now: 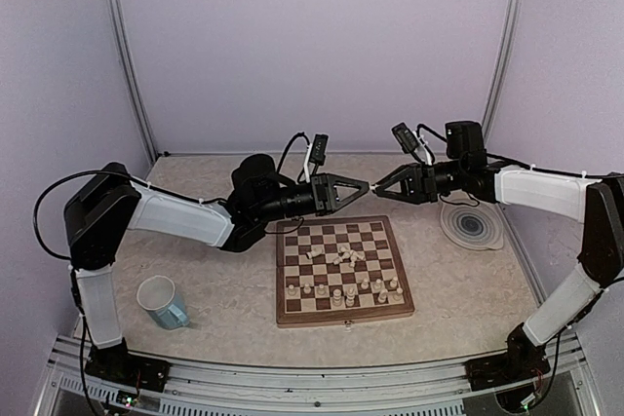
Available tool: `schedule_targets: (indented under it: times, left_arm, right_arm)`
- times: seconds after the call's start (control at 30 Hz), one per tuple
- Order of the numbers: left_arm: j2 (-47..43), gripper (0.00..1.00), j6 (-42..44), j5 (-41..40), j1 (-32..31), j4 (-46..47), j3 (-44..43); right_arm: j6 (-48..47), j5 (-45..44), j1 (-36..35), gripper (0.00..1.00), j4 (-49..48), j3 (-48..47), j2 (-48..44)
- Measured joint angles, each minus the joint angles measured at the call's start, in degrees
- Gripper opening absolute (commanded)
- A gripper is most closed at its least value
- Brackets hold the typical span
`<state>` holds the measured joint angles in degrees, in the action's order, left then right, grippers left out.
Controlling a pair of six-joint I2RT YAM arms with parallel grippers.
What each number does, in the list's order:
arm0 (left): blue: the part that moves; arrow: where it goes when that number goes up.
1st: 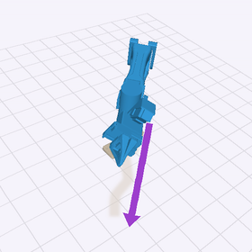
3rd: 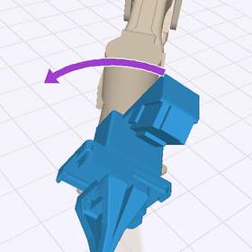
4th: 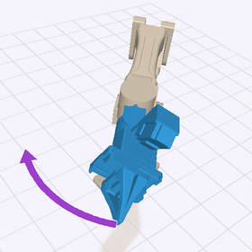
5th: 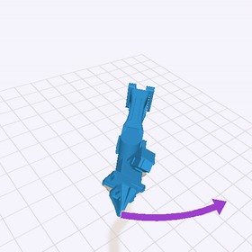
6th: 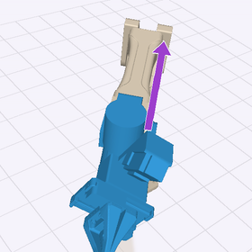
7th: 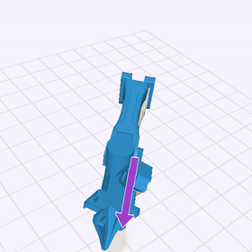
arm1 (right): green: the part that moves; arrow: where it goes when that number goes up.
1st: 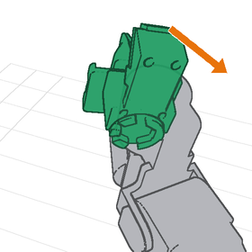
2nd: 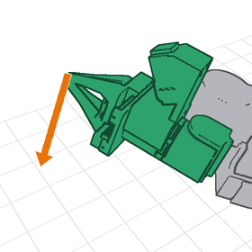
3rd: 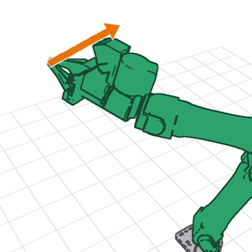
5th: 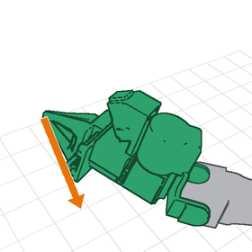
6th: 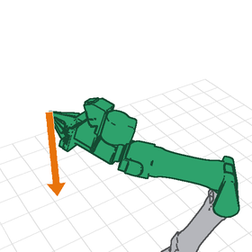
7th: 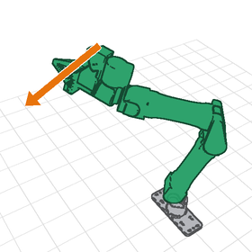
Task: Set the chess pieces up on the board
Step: Pass from the left arm to the right, then place the bishop on f1.
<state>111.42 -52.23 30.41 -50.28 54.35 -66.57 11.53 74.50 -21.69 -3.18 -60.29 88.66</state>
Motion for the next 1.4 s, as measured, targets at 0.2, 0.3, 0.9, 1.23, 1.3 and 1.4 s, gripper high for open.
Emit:
schedule_targets:
  times: [0.2, 0.3, 0.9, 1.23, 1.3, 1.4]
  left_arm:
    - [0.4, 0.09, 0.0, 0.0, -0.1, -0.3, 0.0]
    - [0.4, 0.11, 0.0, -0.2, -0.3, -0.3, -0.1]
    - [-12.7, 0.52, 17.2, -12.0, 4.0, -25.9, 2.4]
    - [-24.2, 0.54, 30.8, -27.3, 11.3, -47.1, -1.7]
    - [-25.3, 0.55, 32.2, -29.2, 12.3, -49.2, -1.7]
    - [-26.7, 0.55, 34.0, -31.8, 13.0, -51.6, -1.7]
  right_arm:
    - [0.7, -0.3, 0.0, 0.16, -0.7, 0.0, -0.2]
    - [1.0, -0.6, 0.0, 0.06, -0.9, 0.0, -0.2]
    - [-35.5, -26.2, -2.3, 0.0, 34.4, -17.2, -0.8]
    - [-53.4, -47.7, -18.9, 0.0, 51.8, -17.3, -0.5]
    - [-54.7, -50.8, -21.9, 0.0, 53.5, -17.0, -0.1]
    - [-55.9, -55.6, -26.8, 0.0, 55.6, -16.0, 1.6]
